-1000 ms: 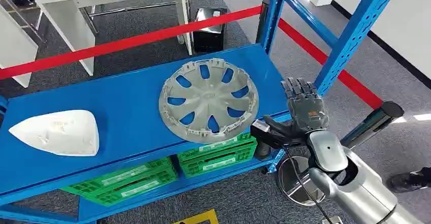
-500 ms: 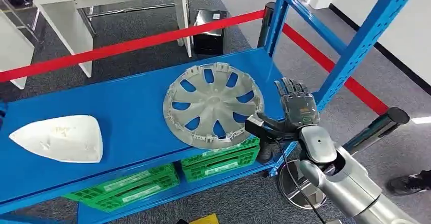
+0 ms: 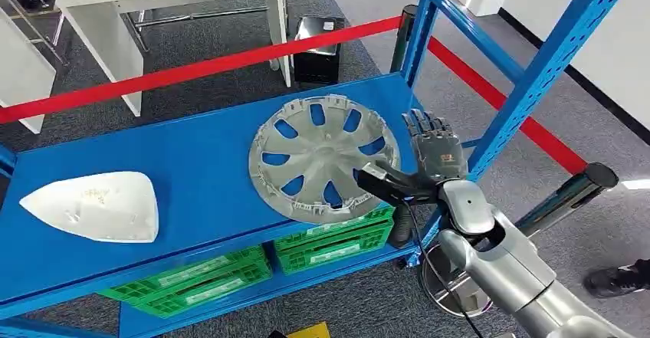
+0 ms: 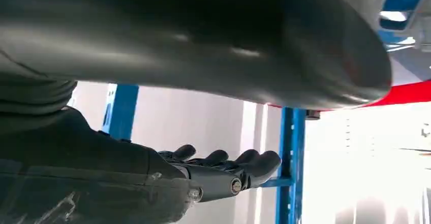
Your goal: Take the parts from the cabinet and place them on the table.
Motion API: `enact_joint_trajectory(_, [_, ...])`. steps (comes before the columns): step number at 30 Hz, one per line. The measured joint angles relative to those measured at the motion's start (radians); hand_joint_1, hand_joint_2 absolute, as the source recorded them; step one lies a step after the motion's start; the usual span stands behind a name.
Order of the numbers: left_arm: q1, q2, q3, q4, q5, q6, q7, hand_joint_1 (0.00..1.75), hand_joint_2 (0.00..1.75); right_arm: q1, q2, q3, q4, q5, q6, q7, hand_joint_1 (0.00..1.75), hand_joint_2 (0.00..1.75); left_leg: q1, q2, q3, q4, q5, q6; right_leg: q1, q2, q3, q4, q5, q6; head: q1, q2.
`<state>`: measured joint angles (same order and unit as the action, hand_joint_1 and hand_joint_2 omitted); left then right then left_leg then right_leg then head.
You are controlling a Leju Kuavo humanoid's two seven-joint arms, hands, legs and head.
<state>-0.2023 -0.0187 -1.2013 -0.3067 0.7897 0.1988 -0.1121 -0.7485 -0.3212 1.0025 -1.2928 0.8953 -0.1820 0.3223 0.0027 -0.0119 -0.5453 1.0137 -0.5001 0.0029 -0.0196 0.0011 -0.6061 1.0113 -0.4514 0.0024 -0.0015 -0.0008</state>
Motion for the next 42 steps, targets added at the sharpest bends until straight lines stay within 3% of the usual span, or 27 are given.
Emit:
enact_joint_trajectory(10, [0.001,0.0,0.0,0.0,0.001,0.001,-0.002,0.0,0.0,-0.024,0.082,0.03,0.05,-0.018,-0.033,-0.054,0.0,0.0,0.001,0.0,0.003,-0.007,0.004,-0.006,0.001,0.0,0.0,0.001,0.0,-0.001,0.0,0.0])
enact_joint_trajectory(32, [0.001,0.0,0.0,0.0,-0.002,0.002,0.003,0.0,0.0,-0.016,0.239,0.13,0.131,-0.074,-0.088,-0.175,0.0,0.0,0.002,0.001,0.004,-0.008,0.004,-0.006,0.002,0.0,-0.001,0.001,-0.002,-0.003,0.0,0.0])
enact_joint_trajectory(42, [0.002,0.0,0.001,0.0,-0.002,0.005,0.008,0.0,0.0,0.001,0.277,0.162,0.221,-0.147,-0.074,-0.198,0.0,0.0,0.002,0.001,0.004,-0.008,0.004,-0.006,0.002,0.0,0.0,0.001,-0.002,-0.003,0.0,0.0])
